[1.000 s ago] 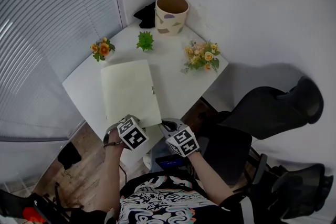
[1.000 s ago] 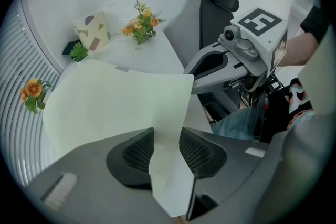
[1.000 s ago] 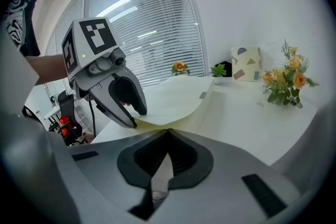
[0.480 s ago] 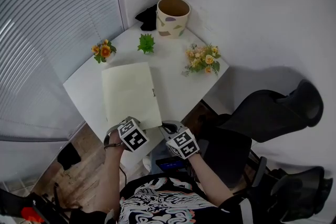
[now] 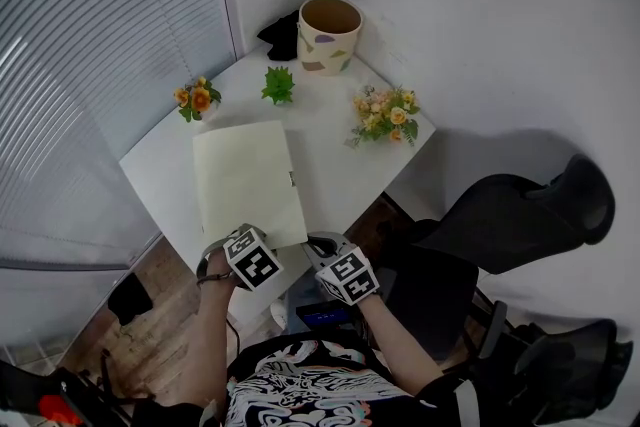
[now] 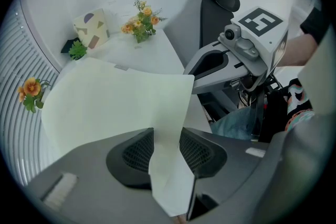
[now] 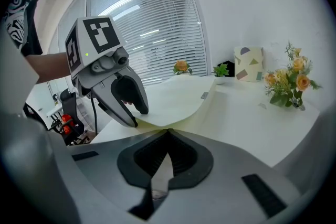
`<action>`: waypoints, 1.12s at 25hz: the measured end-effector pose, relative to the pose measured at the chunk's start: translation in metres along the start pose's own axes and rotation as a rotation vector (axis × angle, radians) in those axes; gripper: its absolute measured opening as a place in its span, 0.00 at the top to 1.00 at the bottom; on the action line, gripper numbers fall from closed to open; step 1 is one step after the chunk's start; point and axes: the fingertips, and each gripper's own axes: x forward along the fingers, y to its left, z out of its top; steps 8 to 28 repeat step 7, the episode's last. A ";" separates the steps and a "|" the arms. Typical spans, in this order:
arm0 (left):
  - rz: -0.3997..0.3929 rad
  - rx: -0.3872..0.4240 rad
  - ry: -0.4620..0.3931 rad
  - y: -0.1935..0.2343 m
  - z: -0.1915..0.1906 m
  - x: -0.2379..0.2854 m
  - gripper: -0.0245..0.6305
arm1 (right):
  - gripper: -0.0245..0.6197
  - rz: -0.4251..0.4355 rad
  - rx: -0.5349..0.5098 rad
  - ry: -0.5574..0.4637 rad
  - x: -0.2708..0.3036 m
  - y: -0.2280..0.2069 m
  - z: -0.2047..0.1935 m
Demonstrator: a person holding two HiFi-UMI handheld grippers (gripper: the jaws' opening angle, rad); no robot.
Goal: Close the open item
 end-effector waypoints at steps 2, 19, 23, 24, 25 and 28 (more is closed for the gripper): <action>-0.001 -0.002 -0.001 0.000 0.000 0.000 0.74 | 0.96 0.000 0.001 -0.001 0.000 0.000 0.000; 0.001 0.001 -0.002 0.000 0.000 0.000 0.74 | 0.96 -0.002 0.004 -0.002 0.000 0.000 0.000; 0.001 0.001 -0.002 0.000 0.000 0.000 0.74 | 0.96 -0.002 0.004 -0.002 0.000 0.000 0.000; 0.001 0.001 -0.002 0.000 0.000 0.000 0.74 | 0.96 -0.002 0.004 -0.002 0.000 0.000 0.000; 0.001 0.001 -0.002 0.000 0.000 0.000 0.74 | 0.96 -0.002 0.004 -0.002 0.000 0.000 0.000; 0.001 0.001 -0.002 0.000 0.000 0.000 0.74 | 0.96 -0.002 0.004 -0.002 0.000 0.000 0.000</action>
